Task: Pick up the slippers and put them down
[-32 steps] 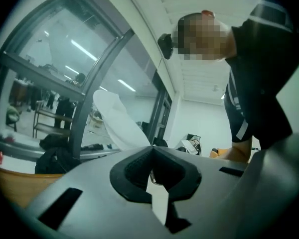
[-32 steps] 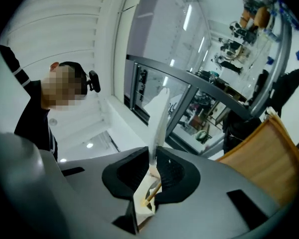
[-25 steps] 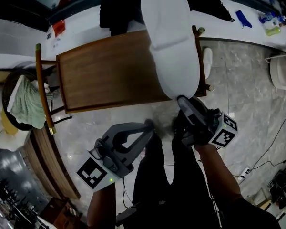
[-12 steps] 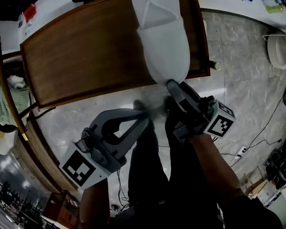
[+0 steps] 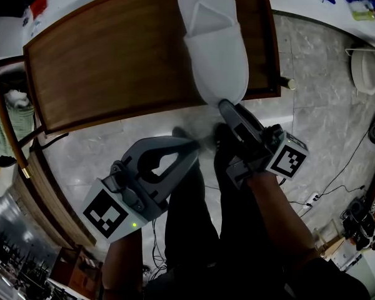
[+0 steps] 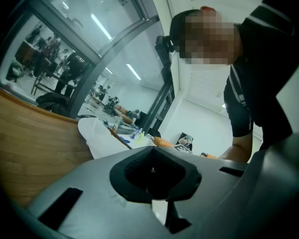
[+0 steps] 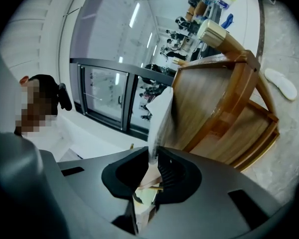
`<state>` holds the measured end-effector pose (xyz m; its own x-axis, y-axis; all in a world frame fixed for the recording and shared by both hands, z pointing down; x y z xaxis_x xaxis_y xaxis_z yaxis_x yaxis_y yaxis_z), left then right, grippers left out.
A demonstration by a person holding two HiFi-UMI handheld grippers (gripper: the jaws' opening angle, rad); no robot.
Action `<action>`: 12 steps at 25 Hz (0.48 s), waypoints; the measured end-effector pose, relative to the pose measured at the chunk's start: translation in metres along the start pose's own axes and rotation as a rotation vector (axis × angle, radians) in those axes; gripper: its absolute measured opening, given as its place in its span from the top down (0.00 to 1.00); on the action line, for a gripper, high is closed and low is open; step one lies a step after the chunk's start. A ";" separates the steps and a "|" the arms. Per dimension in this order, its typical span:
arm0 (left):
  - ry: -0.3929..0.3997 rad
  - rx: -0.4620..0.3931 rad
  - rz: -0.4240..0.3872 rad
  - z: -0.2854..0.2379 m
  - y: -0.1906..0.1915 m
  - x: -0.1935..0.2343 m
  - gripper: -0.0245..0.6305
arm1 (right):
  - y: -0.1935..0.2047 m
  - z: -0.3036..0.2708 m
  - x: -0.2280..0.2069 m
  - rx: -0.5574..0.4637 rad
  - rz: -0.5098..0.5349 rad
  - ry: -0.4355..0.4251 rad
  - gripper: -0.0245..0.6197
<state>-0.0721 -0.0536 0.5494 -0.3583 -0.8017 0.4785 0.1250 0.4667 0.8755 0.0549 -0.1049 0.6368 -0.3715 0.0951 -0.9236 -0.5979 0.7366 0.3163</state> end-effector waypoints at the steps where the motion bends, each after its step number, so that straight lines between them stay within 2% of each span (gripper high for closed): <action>1: 0.002 -0.001 -0.001 0.000 0.000 -0.001 0.94 | 0.001 0.000 -0.002 0.006 -0.003 0.009 0.88; 6: 0.011 -0.008 -0.002 0.002 -0.001 -0.005 0.94 | 0.006 -0.001 -0.009 0.043 -0.022 0.048 0.87; 12: 0.010 0.004 -0.013 0.000 0.005 -0.011 0.94 | 0.010 0.003 -0.010 0.070 -0.006 0.070 0.77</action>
<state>-0.0677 -0.0420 0.5485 -0.3509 -0.8112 0.4677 0.1164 0.4578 0.8814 0.0549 -0.0970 0.6487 -0.4185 0.0450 -0.9071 -0.5503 0.7820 0.2927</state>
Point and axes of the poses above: the fingertips, and each gripper's own axes: z backward along the fingers, x to its left, y out of its underside, the point moved 4 cm from there along z, backward along the fingers, and after that the axes turned 5 degrees about y, right-handed, at the moved point
